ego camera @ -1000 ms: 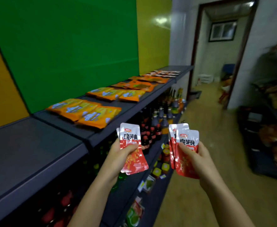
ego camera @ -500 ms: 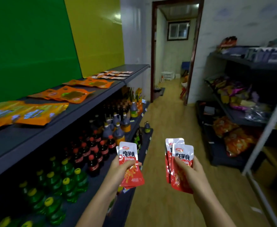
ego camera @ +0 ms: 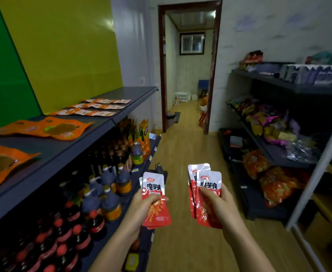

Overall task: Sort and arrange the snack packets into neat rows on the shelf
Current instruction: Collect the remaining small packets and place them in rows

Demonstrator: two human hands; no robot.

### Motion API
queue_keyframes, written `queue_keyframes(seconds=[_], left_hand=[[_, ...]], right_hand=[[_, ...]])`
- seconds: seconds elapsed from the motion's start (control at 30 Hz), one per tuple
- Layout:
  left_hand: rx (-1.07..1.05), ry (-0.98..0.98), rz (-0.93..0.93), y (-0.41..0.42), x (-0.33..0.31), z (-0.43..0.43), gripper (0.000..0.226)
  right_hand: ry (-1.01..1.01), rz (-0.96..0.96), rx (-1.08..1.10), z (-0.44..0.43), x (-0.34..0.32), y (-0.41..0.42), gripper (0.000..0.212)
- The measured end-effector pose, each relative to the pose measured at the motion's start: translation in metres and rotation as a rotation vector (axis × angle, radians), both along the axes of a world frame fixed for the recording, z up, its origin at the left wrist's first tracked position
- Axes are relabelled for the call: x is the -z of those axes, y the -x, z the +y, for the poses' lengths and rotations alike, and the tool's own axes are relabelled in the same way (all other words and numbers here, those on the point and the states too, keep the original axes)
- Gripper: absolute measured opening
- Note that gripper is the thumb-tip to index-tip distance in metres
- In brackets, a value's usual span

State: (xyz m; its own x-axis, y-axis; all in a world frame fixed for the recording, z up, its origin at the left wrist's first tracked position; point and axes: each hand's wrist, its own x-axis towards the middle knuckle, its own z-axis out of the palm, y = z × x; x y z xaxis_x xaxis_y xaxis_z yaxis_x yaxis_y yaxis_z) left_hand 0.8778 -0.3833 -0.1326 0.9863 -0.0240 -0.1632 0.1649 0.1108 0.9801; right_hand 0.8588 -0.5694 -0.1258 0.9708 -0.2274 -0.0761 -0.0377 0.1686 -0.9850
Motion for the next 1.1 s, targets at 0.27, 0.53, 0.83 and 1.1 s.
queue_keyframes(seconds=[0.27,0.53,0.83,1.1], left_hand=[[0.032,-0.015,0.011,-0.143,0.010,-0.031,0.016],[0.007,-0.034,0.018,-0.286,0.029,-0.076,0.021],[-0.112,-0.002,-0.034,-0.454,0.006,-0.135,0.016],[-0.239,-0.037,-0.099,-0.549,-0.015,-0.139,0.026]], right_hand=[[-0.032,0.034,0.043,-0.027,0.013,-0.130,0.017],[0.000,0.060,-0.019,-0.069,0.027,-0.272,0.017],[0.023,-0.006,-0.176,-0.124,0.004,-0.460,0.015],[0.032,-0.071,-0.412,-0.109,-0.012,-0.590,0.016]])
